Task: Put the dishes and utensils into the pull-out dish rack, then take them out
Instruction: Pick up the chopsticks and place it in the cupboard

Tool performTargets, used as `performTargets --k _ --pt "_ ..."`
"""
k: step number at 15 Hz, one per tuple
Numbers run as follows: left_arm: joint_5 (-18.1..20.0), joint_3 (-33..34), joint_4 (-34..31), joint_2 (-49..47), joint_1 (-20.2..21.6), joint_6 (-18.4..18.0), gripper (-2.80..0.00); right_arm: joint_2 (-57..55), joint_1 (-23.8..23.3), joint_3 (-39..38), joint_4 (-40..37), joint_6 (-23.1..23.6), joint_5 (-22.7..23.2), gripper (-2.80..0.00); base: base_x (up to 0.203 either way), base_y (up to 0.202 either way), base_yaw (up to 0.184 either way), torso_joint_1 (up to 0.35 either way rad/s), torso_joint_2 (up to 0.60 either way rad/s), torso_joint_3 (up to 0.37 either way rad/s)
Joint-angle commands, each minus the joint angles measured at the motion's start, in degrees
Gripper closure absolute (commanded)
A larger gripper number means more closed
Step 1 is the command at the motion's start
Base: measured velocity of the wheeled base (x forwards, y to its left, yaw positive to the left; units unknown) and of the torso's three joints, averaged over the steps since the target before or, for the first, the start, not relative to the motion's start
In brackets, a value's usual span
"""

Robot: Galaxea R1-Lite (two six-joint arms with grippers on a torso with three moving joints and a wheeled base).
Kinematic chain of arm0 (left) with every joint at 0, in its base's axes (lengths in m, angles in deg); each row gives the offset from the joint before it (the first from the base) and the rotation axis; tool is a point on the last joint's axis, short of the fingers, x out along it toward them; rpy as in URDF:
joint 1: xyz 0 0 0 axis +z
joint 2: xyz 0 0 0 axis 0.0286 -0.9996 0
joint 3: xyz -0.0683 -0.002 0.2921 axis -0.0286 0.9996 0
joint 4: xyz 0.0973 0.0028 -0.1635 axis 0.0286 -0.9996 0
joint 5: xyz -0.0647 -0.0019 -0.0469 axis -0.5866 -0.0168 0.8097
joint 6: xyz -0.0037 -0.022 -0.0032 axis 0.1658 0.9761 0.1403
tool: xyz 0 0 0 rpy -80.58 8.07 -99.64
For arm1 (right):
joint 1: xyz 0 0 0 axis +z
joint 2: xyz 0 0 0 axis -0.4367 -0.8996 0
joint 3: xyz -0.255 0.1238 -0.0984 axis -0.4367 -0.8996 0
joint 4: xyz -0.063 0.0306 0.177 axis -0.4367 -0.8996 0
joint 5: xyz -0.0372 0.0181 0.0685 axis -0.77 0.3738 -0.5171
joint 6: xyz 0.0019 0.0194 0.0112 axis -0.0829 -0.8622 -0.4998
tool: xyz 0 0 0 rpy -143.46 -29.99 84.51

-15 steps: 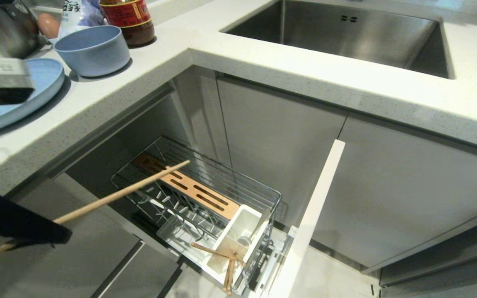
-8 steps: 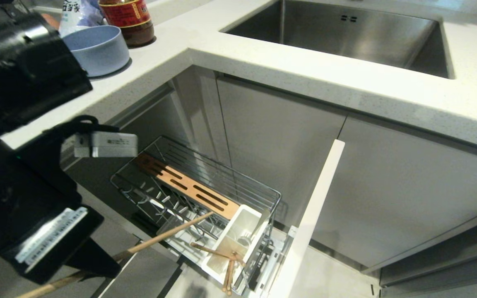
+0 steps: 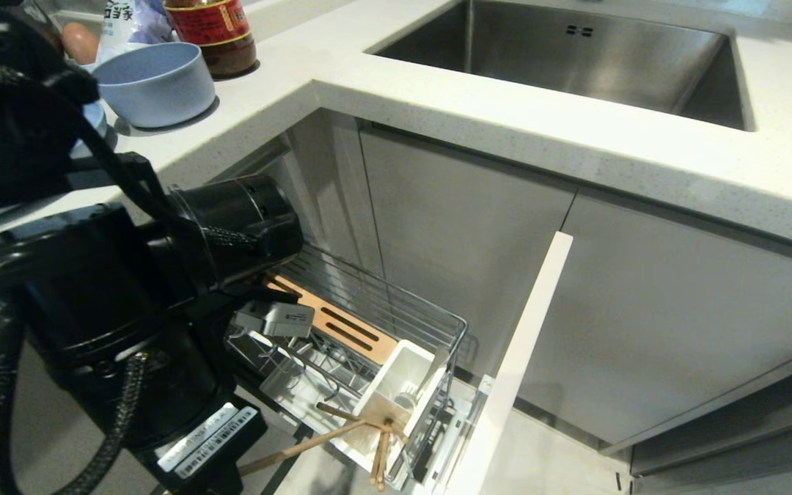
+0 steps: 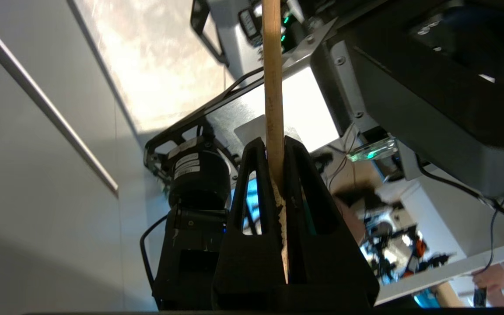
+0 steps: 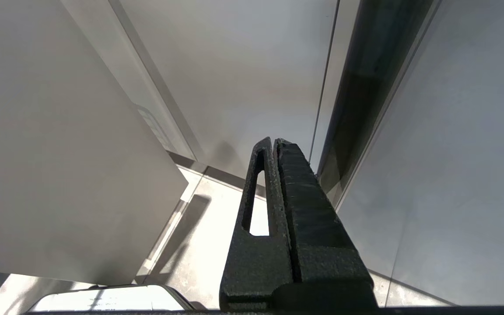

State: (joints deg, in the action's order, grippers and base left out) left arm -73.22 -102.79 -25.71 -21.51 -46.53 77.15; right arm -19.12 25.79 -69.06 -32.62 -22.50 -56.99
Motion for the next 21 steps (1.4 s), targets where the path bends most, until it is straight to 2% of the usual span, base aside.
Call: performTargets --k 1,9,21 --pt "-0.1 0.0 -0.5 -3.8 0.0 0.0 0.00 0.2 0.0 0.0 0.0 0.0 0.0 0.00 0.000 0.000 0.000 0.000 0.00 0.000" --pt "-1.9 -5.4 -0.5 -14.4 -0.1 -3.2 0.00 0.2 0.0 0.0 0.0 0.0 0.0 0.00 0.000 0.000 0.000 0.000 0.00 0.000" --pt "-2.6 -12.1 -0.5 -25.0 0.5 -3.3 0.00 0.2 0.0 0.0 0.0 0.0 0.0 0.00 0.000 0.000 0.000 0.000 0.00 0.000"
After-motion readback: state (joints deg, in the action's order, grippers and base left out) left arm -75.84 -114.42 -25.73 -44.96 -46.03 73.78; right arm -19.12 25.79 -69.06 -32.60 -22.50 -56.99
